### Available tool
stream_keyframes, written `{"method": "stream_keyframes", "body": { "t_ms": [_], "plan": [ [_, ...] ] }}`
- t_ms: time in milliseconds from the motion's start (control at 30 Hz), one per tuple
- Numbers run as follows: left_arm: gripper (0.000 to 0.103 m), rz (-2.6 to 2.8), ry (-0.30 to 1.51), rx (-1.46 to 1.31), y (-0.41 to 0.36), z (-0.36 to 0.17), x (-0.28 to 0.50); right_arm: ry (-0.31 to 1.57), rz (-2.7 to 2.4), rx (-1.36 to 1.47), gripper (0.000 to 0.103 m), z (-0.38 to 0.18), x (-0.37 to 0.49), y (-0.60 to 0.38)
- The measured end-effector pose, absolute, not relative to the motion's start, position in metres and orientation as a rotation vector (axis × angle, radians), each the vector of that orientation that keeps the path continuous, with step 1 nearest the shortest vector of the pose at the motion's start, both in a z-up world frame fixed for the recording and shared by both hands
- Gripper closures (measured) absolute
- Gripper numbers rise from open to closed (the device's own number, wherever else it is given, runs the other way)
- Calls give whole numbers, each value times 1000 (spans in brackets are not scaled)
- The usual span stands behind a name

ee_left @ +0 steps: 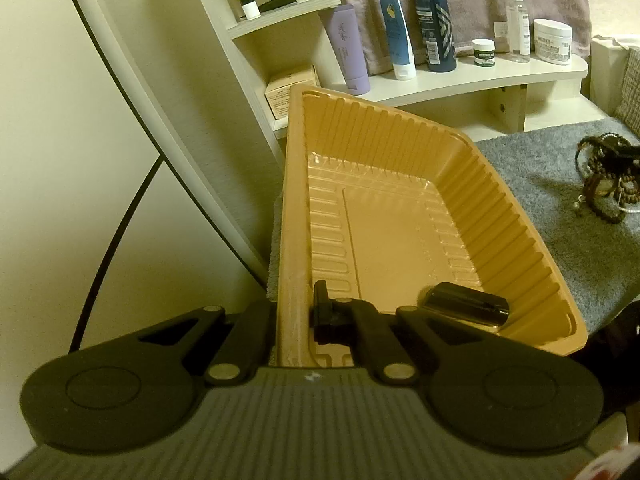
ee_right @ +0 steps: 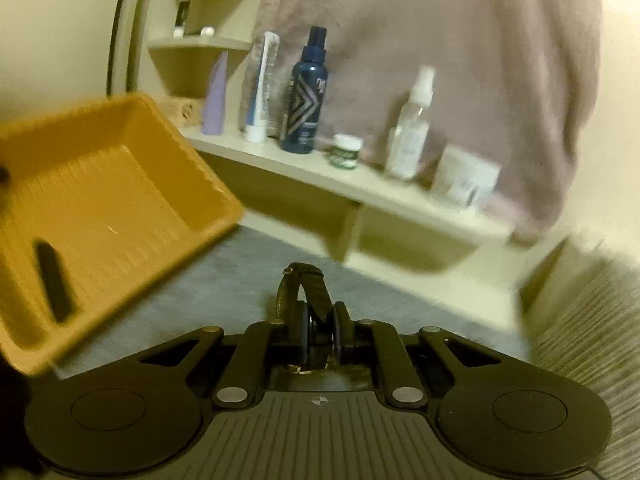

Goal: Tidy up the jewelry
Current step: 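Grasp a small brown beaded piece from the jewelry pile with the right tool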

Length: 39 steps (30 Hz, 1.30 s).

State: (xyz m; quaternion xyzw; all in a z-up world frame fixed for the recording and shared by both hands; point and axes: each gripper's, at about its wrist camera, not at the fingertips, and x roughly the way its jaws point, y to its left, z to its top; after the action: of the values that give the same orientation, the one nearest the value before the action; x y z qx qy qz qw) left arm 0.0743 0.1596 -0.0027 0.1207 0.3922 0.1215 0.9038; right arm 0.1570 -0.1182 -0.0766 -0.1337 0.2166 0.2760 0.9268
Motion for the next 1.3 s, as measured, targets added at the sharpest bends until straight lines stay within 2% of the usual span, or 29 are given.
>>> {"method": "stream_keyframes", "body": {
  "t_ms": [67, 333, 600, 1000, 1300],
  "plan": [
    [101, 252, 811, 248, 160, -2, 74, 401, 518, -398, 93, -82, 149, -108],
    [101, 253, 810, 247, 160, -3, 74, 404, 510, -427, 93, -88, 151, -106],
    [101, 254, 811, 247, 159, -3, 75, 548, 469, -311, 92, -99, 172, -119],
    [101, 257, 811, 242, 160, -3, 74, 475, 454, -162, 91, -90, 132, -122],
    [101, 257, 811, 240, 159, -4, 74, 536, 424, -208, 90, -112, 146, -94]
  ]
}}
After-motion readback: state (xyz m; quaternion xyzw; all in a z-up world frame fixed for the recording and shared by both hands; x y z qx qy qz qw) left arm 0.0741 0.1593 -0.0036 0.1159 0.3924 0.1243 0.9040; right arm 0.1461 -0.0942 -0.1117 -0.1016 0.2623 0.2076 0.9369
